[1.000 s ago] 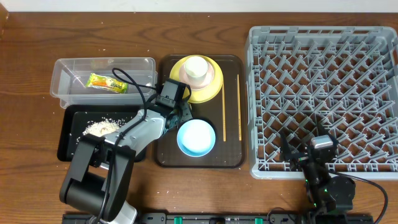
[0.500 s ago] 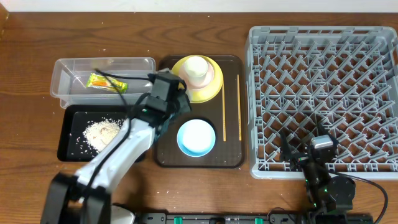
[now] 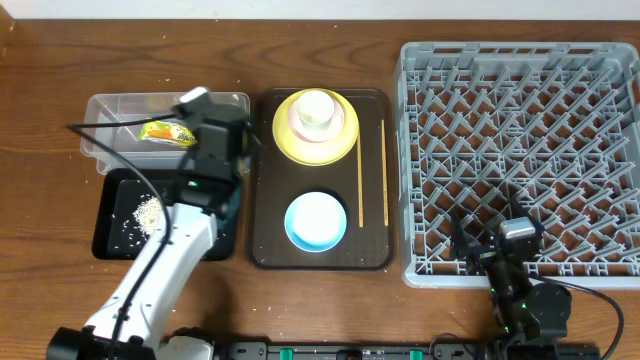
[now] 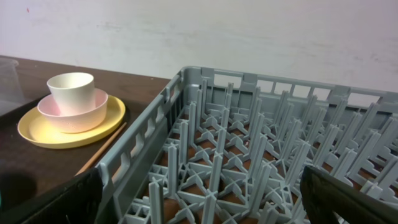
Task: Sort waste into correct bins and load items into the dishwasher rack
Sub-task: 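Drop the tissue into the clear plastic bin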
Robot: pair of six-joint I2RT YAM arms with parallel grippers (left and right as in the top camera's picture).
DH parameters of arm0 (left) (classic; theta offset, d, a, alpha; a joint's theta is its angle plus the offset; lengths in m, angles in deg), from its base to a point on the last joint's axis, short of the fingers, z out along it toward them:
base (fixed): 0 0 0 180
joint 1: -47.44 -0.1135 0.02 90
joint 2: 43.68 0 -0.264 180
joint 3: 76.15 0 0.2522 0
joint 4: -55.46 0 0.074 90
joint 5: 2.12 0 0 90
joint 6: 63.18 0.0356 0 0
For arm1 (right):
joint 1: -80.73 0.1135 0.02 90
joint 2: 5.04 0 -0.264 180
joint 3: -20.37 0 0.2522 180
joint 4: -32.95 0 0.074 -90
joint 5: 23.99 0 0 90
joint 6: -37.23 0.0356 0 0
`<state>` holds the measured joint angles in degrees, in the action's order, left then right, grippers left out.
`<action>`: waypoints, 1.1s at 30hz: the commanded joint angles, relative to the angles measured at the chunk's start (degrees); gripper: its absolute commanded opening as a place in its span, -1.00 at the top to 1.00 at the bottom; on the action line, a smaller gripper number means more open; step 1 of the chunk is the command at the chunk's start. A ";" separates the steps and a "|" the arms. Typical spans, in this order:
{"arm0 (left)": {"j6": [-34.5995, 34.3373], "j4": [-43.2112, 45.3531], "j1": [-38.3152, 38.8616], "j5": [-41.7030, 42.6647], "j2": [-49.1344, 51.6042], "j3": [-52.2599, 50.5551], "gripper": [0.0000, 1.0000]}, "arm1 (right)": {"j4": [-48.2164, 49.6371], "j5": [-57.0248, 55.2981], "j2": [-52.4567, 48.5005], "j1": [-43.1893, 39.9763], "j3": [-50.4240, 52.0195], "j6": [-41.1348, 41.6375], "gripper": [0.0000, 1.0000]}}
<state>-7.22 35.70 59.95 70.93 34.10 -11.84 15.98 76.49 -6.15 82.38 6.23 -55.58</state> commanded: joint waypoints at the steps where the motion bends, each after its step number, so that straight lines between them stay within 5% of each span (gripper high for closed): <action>1: 1.03 1.79 -4.15 0.46 1.38 0.59 0.87 | -0.24 -0.35 0.02 0.57 0.07 -0.68 -0.99; 12: 1.09 6.16 -14.60 16.17 8.55 0.61 0.79 | -0.24 -0.35 0.02 0.57 0.07 -0.68 -0.97; 15: 1.46 6.16 -15.34 18.10 9.07 0.61 0.66 | -0.22 -0.35 0.02 0.57 0.07 -0.68 -0.98; 19: 3.28 6.32 -15.34 18.08 9.03 0.83 0.08 | -0.24 -0.35 0.02 0.57 0.07 -0.68 -0.98; 23: 5.16 5.79 -15.32 18.10 9.01 1.84 -0.08 | -0.24 -0.35 0.02 0.57 0.07 -0.68 -0.98; 28: 5.11 0.74 -15.32 21.35 7.65 5.05 -0.09 | -0.24 -0.35 0.02 0.57 0.07 -0.68 -0.98; 33: 4.85 -7.93 -14.91 32.35 4.39 6.45 0.17 | -0.22 -0.35 0.02 0.57 0.07 -0.68 -0.99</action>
<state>-2.94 30.13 44.87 95.26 41.18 -7.05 16.01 76.49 -6.15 82.38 6.23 -55.58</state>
